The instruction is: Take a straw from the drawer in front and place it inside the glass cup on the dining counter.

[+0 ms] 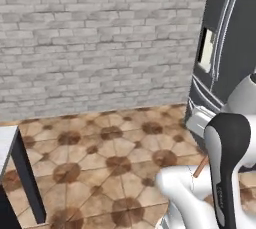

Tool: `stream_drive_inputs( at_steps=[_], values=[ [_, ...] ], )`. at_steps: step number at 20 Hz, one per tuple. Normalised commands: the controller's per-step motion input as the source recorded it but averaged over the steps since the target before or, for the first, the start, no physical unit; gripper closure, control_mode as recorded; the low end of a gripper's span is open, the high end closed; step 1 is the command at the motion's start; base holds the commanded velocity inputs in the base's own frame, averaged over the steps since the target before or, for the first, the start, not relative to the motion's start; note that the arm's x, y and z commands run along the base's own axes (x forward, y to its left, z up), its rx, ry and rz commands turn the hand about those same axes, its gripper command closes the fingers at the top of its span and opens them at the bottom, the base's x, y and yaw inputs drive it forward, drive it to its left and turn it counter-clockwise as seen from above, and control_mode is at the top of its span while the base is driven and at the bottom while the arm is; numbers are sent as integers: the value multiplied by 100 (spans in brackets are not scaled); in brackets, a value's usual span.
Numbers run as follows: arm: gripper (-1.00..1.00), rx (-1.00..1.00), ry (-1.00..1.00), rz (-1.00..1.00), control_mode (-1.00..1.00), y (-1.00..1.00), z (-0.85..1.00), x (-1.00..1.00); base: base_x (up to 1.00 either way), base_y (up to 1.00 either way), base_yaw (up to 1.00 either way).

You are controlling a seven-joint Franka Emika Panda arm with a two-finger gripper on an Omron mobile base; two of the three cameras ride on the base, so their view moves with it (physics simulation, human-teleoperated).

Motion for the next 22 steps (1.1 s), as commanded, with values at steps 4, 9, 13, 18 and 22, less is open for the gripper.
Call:
stream_drive_inputs(
  at_steps=[4, 9, 13, 18, 22],
  values=[
    [100, 0, 0, 0, 100, 0, 0, 0, 100, -14, 34],
    [100, 0, 0, 0, 100, 0, 0, 0, 100, -18, 31],
    [100, 0, 0, 0, 100, 0, 0, 0, 100, -19, 35],
    [100, 0, 0, 0, 100, 0, 0, 0, 97, -21, 51],
    [100, 0, 0, 0, 100, 0, 0, 0, 86, -17, 62]
  ],
)
